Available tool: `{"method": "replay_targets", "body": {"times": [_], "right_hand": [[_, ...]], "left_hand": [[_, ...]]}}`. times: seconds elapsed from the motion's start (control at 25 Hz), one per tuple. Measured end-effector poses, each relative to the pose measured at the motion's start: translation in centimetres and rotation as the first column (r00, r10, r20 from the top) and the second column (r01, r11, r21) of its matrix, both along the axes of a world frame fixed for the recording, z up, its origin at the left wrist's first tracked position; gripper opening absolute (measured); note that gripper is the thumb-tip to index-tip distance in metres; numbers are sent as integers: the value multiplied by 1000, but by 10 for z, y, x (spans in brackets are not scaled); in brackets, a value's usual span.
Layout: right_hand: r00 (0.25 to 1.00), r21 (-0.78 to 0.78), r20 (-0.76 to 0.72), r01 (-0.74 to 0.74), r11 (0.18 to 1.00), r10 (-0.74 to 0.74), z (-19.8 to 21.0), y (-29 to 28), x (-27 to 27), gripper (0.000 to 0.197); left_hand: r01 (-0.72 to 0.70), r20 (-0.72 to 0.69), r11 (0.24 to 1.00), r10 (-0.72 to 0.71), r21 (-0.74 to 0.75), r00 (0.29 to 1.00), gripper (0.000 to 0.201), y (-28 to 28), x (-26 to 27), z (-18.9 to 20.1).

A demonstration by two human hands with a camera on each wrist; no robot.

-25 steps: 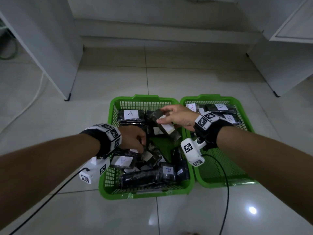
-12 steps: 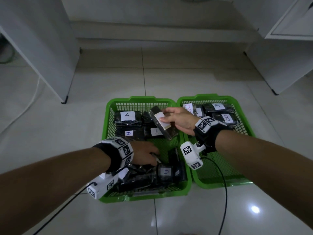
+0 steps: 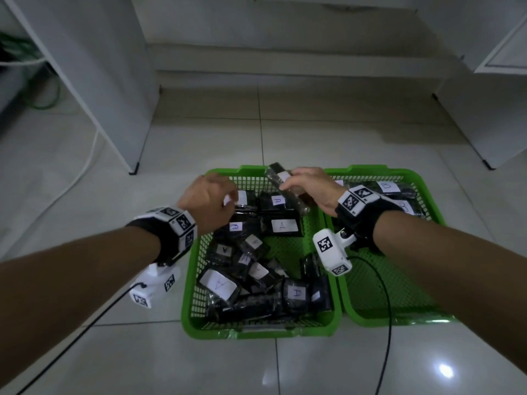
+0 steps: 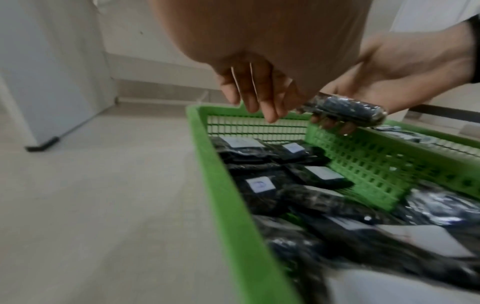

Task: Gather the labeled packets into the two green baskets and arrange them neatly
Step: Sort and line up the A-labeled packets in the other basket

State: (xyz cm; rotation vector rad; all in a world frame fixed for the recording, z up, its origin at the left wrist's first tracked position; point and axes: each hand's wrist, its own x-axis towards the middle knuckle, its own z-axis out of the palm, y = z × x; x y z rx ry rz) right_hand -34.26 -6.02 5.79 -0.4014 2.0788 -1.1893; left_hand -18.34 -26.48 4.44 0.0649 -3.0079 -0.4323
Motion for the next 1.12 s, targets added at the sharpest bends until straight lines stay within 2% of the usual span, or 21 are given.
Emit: {"method": "replay_targets", "body": {"times": [0.08, 0.2, 0.32, 0.4, 0.48, 0.76, 0.96, 1.12], "right_hand": [[981, 93, -193, -7, 996, 25, 9, -2, -4, 41], [851, 239, -483, -97, 966, 205, 8, -4, -4, 58], [678, 419, -605, -174, 891, 417, -6, -6, 2, 46], [568, 534, -641, -153, 832, 516, -14, -11, 6, 34], [483, 617, -643, -135, 776, 595, -18, -18, 8, 30], [399, 705, -611, -118, 699, 684, -17, -33, 15, 28], [419, 710, -593, -130, 692, 687, -20, -34, 17, 25], [478, 655, -623, -114, 747, 619, -11, -30, 17, 26]], "left_hand": [[-4, 124, 989, 23, -150, 992, 37, -17, -3, -2], [90, 389, 943, 44, -320, 920, 43, -16, -2, -13], [126, 436, 914, 60, -386, 898, 45, -10, -2, -22], [120, 422, 907, 69, -403, 904, 45, -9, -3, -22], [123, 421, 900, 72, -419, 904, 45, -7, -2, -21], [148, 428, 894, 52, -422, 902, 42, -6, 1, -22], [141, 441, 917, 41, -373, 897, 45, -9, -2, -22], [129, 422, 929, 32, -348, 906, 45, -10, 1, -20]]}}
